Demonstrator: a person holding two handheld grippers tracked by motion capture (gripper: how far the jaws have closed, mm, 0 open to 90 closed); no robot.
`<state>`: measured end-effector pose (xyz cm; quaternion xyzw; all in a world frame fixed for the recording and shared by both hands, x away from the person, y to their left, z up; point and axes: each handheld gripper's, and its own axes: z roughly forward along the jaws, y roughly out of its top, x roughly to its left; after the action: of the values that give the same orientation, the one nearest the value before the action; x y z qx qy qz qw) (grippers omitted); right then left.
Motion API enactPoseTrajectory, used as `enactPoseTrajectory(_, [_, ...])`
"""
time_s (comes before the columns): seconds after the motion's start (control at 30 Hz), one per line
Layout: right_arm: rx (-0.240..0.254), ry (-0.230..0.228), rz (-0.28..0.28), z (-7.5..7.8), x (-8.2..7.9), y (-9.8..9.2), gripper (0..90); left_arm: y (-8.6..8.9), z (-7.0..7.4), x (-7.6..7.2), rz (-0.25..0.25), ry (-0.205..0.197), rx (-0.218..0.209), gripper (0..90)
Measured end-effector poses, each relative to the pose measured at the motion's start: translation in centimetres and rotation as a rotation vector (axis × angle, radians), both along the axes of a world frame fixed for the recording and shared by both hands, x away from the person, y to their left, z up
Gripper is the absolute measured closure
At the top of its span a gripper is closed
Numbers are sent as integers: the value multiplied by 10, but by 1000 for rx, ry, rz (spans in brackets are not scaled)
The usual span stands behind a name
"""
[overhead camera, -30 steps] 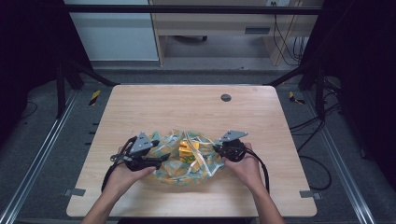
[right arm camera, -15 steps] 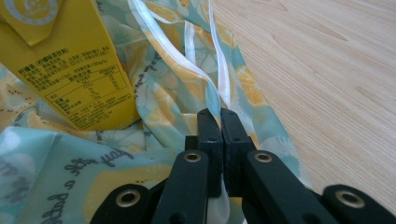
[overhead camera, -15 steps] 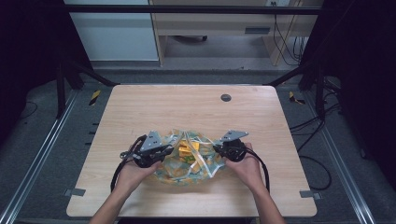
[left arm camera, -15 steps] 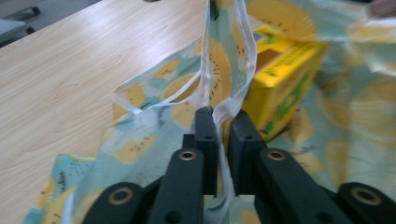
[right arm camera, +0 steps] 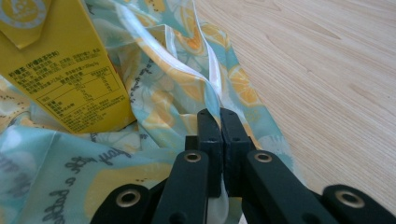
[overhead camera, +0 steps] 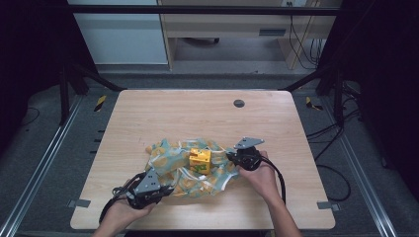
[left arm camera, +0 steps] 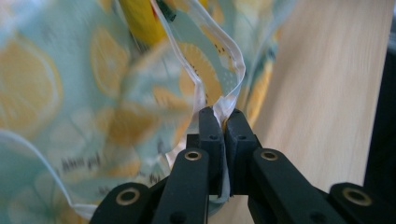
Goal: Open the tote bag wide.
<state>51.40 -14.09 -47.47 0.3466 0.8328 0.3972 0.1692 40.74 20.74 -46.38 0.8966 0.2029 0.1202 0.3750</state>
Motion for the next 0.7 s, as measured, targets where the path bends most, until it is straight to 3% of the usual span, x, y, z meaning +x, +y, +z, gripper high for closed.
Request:
enactPoseTrajectory(0.17, [4, 9, -10, -2, 2, -1, 893, 11, -17, 3, 28, 39, 68, 872])
enactPoseTrajectory(0.3, [3, 13, -23, -4, 5, -3, 893, 14, -22, 7, 55, 31, 112, 875])
enactPoseTrajectory(0.7, [9, 16, -55, -8, 11, -12, 895, 28, -24, 10, 115, 33, 130, 882])
